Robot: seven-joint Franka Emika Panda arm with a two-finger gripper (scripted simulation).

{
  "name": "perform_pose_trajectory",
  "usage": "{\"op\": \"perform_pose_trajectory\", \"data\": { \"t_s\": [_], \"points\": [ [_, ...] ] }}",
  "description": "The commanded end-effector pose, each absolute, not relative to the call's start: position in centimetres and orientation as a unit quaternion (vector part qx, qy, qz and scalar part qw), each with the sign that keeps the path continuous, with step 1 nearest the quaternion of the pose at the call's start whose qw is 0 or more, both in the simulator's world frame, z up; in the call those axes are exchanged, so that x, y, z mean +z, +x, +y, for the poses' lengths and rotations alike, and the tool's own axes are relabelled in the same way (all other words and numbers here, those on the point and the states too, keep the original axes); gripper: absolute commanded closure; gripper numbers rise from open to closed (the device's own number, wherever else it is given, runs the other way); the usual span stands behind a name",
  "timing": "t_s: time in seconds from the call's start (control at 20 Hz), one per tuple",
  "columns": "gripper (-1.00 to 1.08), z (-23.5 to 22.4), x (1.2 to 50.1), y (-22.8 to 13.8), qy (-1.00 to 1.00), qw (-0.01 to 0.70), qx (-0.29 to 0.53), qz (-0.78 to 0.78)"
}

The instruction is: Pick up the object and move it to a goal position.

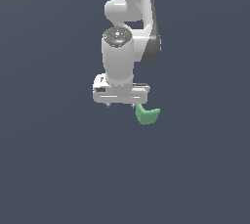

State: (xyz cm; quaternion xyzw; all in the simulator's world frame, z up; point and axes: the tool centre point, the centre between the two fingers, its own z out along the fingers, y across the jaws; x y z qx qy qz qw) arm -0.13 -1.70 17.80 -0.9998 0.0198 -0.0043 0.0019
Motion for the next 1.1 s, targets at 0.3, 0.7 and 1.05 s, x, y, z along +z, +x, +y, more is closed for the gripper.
{"op": "perform_pose_trajectory", "data": {
  "t_s": [0.3, 0.7, 1.05],
  "points": [
    [-0.92, -2.9, 16.5, -0.9, -0.999, 0.009, 0.012, 0.039],
    [-0.92, -3.3, 16.0, -1.3, -0.999, 0.012, 0.018, 0.045],
    [-0.92, -2.4, 15.9, -1.3, -1.0, 0.011, 0.018, 0.003]
  ]
}}
